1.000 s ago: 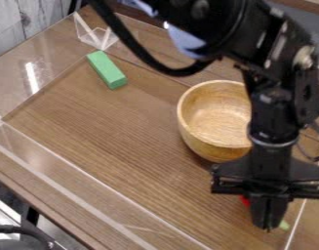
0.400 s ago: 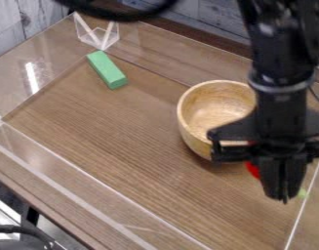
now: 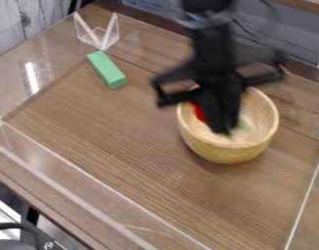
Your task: Move the red object to the left side of the table
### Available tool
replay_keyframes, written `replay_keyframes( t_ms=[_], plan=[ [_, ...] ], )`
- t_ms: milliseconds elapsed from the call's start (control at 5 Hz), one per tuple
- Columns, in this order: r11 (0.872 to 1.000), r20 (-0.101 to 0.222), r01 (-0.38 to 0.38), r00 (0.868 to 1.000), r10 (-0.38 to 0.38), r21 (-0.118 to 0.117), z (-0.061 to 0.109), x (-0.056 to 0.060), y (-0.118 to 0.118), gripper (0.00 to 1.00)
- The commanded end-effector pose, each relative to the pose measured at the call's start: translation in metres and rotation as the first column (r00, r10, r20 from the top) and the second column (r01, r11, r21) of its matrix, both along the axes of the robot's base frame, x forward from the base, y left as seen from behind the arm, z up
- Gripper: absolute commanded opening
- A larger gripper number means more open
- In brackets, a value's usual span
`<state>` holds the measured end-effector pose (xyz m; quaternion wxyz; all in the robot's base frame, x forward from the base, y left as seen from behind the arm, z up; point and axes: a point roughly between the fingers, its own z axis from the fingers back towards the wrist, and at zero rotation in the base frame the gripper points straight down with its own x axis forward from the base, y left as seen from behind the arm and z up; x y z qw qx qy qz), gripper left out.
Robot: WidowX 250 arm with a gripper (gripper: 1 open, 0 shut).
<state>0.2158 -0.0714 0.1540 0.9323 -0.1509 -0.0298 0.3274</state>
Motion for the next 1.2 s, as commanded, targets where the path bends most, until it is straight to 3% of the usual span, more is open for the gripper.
replay_keyframes(
  t_ms=[0,200,600,800,1000],
  plan=[
    [0.995,0.038,-0.103,0.994,0.104,-0.005,0.005,0.004,0.034,0.00],
    [0.979,0.037,-0.204,0.978,0.204,0.006,-0.002,0.003,0.068,0.00],
    [0.966,0.037,-0.259,0.966,0.258,0.028,-0.021,-0.014,0.088,0.00],
    [0.965,0.045,-0.258,0.966,0.255,0.050,-0.034,-0.016,0.092,0.00],
    [0.957,0.059,-0.275,0.961,0.270,0.096,-0.050,-0.016,0.104,0.00]
  ],
)
